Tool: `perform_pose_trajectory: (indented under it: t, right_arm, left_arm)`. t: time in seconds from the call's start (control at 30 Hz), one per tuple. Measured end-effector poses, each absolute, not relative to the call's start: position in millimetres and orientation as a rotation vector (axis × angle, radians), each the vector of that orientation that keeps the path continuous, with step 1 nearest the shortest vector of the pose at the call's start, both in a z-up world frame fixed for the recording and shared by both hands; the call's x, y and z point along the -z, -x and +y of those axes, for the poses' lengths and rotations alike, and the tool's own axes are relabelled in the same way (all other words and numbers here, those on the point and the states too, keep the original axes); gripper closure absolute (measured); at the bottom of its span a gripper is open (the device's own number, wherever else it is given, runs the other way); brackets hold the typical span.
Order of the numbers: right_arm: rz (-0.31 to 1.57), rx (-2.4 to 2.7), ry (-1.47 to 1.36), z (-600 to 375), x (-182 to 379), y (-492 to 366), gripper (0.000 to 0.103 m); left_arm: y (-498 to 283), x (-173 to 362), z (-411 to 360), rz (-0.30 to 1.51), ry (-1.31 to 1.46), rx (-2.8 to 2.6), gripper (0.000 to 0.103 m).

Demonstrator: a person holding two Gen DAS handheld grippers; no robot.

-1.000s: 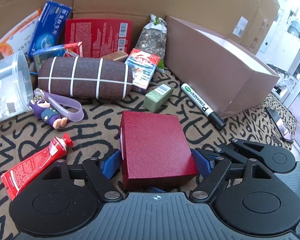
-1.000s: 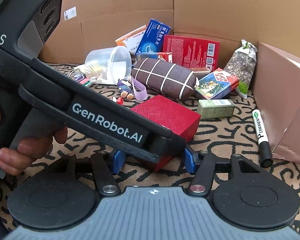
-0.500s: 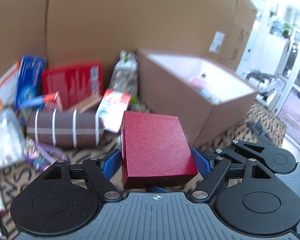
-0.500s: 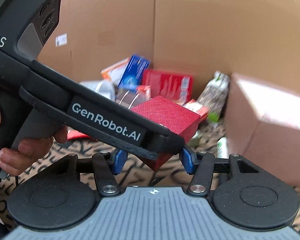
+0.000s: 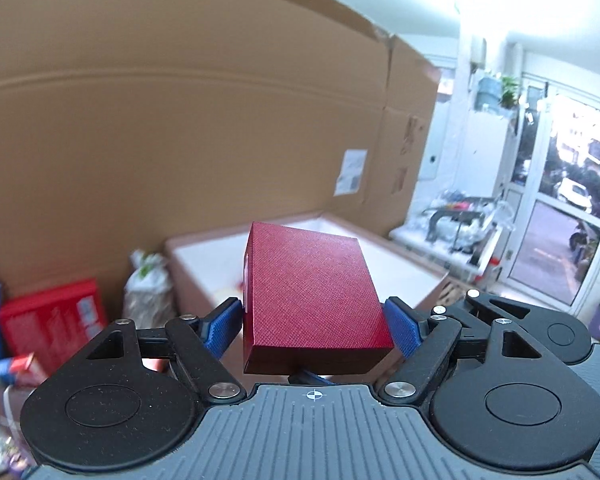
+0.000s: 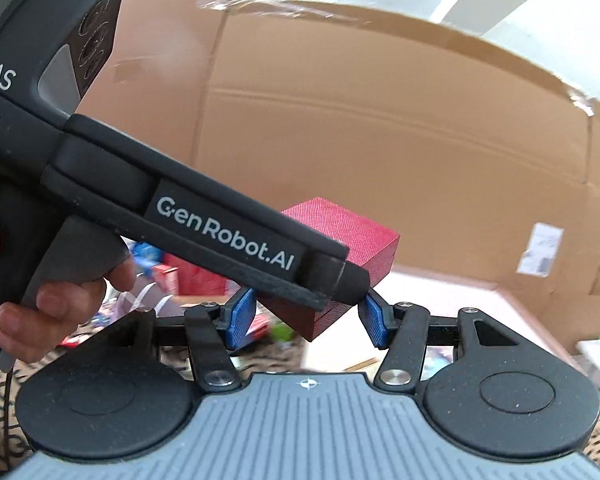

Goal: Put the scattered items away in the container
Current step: 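Lift the red square box with the left tool toward the pink box, then open the left tool to drop the red box into the pink box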

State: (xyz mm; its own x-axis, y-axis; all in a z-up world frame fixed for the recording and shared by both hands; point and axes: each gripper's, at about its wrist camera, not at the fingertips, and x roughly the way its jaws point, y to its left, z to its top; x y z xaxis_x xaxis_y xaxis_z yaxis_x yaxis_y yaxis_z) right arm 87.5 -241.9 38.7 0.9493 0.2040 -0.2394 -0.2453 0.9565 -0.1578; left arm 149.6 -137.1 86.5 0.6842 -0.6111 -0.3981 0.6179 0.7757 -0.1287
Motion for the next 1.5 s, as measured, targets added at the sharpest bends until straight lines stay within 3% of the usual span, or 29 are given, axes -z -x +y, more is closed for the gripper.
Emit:
perform_pose_trajectory:
  t: [0.73, 0.8, 0.83, 0.9, 1.5]
  right_arm:
    - [0.285, -0.157, 0.196, -307.0, -30.2, -190.0, 0.046]
    - [0.286, -0.154, 0.197, -308.8, -29.0, -196.1, 0.045]
    - [0.278, -0.142, 0.207, -308.5, -28.1, -198.0, 0.044]
    - [0.261, -0.115, 0.229, -308.0, -26.4, -201.4, 0.015]
    - [0.285, -0.024, 0.192, -323.2, -19.3, -195.9, 0.007]
  left_arm:
    - [-264.5, -56.1, -207.2, 0.513, 0.050, 0.705, 0.026]
    - [-271.1, -53.7, -209.1, 0.519, 0.061, 0.702, 0.020]
    - [-272.0, -52.7, -208.6, 0.516, 0.072, 0.680, 0.015]
    - [-273.7, -50.8, -207.7, 0.508, 0.092, 0.635, 0.000]
    - [-264.7, -47.1, -193.3, 0.548, 0.122, 0.608, 0.000]
